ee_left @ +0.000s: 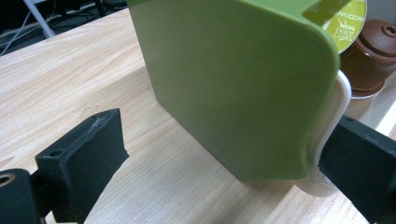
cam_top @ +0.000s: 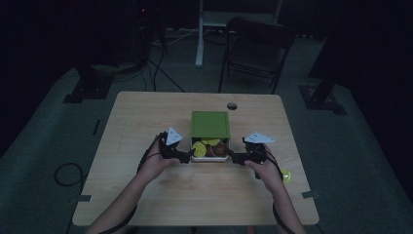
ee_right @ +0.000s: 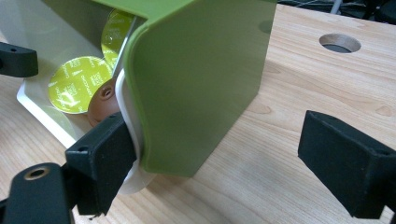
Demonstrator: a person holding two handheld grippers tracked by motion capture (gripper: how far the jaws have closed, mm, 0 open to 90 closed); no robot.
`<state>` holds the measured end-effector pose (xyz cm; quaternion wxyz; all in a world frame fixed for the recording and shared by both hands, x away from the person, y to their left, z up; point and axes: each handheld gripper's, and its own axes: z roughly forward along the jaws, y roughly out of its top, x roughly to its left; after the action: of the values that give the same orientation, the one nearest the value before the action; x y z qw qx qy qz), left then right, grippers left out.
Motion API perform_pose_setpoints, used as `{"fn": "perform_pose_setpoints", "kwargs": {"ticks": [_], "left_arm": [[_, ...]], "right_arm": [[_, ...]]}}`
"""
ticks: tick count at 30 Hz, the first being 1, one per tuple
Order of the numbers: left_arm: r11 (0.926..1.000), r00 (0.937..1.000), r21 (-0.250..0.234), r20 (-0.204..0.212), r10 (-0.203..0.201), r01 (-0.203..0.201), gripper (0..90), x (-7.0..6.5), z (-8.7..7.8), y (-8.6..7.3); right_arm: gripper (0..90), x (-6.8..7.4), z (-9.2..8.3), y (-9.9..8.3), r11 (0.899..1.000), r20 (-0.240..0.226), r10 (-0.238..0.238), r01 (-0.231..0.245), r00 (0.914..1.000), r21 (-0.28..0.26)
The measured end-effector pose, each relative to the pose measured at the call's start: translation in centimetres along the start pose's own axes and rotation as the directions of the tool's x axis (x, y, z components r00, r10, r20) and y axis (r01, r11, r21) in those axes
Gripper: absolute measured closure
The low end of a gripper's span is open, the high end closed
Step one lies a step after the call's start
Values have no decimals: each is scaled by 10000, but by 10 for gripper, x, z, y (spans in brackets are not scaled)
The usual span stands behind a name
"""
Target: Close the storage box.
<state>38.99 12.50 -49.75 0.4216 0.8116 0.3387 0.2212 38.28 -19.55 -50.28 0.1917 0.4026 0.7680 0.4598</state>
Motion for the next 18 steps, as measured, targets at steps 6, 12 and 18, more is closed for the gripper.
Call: {"fn": "perform_pose_setpoints", "kwargs": {"ticks": [6, 12, 18], "left_arm": [[10000, 9999, 52, -105, 41, -41, 36, 2, 5, 2], [10000, 9999, 26, -142, -65, 65, 36, 3, 8, 1], [10000, 9998, 55, -186, -42, 43, 31, 3, 12, 2]], "right_arm": [[118, -1, 2, 1, 9999, 98, 110, -109, 9999, -27], [118, -3, 5, 2, 9997, 113, 246, -246, 9996, -66], [110, -4, 6, 2, 9995, 80, 313, -312, 9995, -35]]}}
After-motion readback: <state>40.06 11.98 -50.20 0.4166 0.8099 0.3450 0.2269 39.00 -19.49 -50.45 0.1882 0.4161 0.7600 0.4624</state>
